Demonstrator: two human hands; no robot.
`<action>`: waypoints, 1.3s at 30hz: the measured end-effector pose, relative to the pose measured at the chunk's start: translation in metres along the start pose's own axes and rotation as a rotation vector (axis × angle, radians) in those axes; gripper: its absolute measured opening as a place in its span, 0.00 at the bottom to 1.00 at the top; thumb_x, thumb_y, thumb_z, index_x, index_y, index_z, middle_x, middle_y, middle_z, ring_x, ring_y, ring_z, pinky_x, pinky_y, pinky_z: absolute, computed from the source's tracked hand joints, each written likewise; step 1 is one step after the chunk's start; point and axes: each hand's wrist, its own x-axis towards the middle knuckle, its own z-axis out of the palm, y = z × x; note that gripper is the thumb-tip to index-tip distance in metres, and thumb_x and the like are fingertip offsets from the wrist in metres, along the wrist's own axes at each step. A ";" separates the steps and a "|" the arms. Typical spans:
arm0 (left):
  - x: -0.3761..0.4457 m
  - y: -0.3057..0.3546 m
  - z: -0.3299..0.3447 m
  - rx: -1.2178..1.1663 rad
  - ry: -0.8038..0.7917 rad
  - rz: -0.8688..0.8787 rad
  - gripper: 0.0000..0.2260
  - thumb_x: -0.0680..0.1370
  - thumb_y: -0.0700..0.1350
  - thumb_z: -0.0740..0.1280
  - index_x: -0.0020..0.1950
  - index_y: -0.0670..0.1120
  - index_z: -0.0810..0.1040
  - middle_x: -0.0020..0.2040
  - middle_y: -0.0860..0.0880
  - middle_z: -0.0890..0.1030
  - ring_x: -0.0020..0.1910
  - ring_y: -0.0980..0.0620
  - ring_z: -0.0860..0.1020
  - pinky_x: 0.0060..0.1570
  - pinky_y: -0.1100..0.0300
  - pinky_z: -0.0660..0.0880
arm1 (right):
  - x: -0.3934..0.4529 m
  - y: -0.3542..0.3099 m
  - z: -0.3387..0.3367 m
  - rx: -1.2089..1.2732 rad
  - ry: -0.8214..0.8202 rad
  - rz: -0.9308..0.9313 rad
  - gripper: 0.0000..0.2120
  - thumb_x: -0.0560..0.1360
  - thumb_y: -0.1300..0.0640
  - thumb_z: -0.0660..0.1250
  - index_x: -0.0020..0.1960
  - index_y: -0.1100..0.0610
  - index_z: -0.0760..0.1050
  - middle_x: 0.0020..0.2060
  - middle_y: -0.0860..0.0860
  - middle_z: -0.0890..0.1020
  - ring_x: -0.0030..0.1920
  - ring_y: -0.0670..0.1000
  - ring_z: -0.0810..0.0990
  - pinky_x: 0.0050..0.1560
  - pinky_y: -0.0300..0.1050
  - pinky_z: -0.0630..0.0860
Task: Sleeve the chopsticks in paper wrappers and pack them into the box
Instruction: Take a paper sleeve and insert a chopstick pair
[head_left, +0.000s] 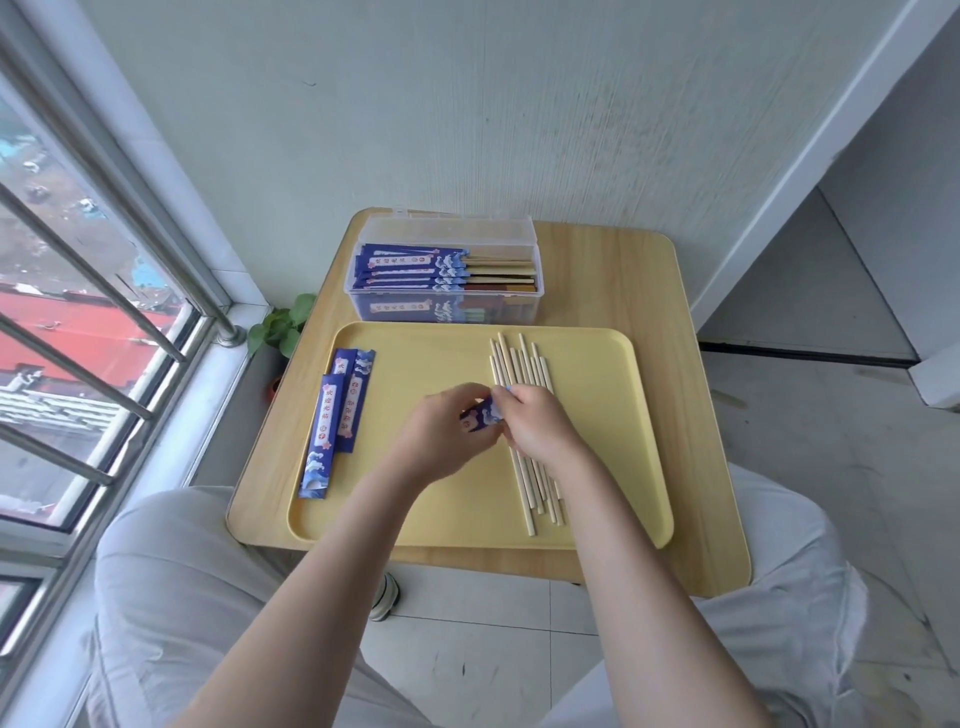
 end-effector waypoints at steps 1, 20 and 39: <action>0.001 0.001 0.003 0.062 0.001 0.019 0.10 0.78 0.48 0.69 0.58 0.50 0.79 0.45 0.54 0.81 0.42 0.54 0.78 0.39 0.64 0.72 | 0.000 0.000 0.001 0.000 0.009 0.010 0.20 0.84 0.50 0.57 0.35 0.57 0.67 0.30 0.54 0.70 0.32 0.53 0.68 0.39 0.46 0.65; -0.006 -0.029 0.018 -1.010 0.147 -0.632 0.11 0.82 0.45 0.65 0.56 0.37 0.81 0.45 0.41 0.86 0.38 0.44 0.83 0.45 0.54 0.82 | -0.007 0.013 0.021 -0.701 0.187 0.089 0.12 0.81 0.54 0.65 0.59 0.61 0.77 0.56 0.56 0.81 0.56 0.58 0.81 0.48 0.46 0.75; -0.009 -0.029 0.016 -0.985 0.090 -0.574 0.11 0.82 0.44 0.66 0.55 0.37 0.81 0.46 0.38 0.86 0.40 0.43 0.83 0.46 0.54 0.83 | -0.006 0.010 0.023 -0.231 0.186 -0.043 0.03 0.77 0.57 0.69 0.48 0.54 0.75 0.39 0.48 0.78 0.37 0.50 0.76 0.37 0.43 0.71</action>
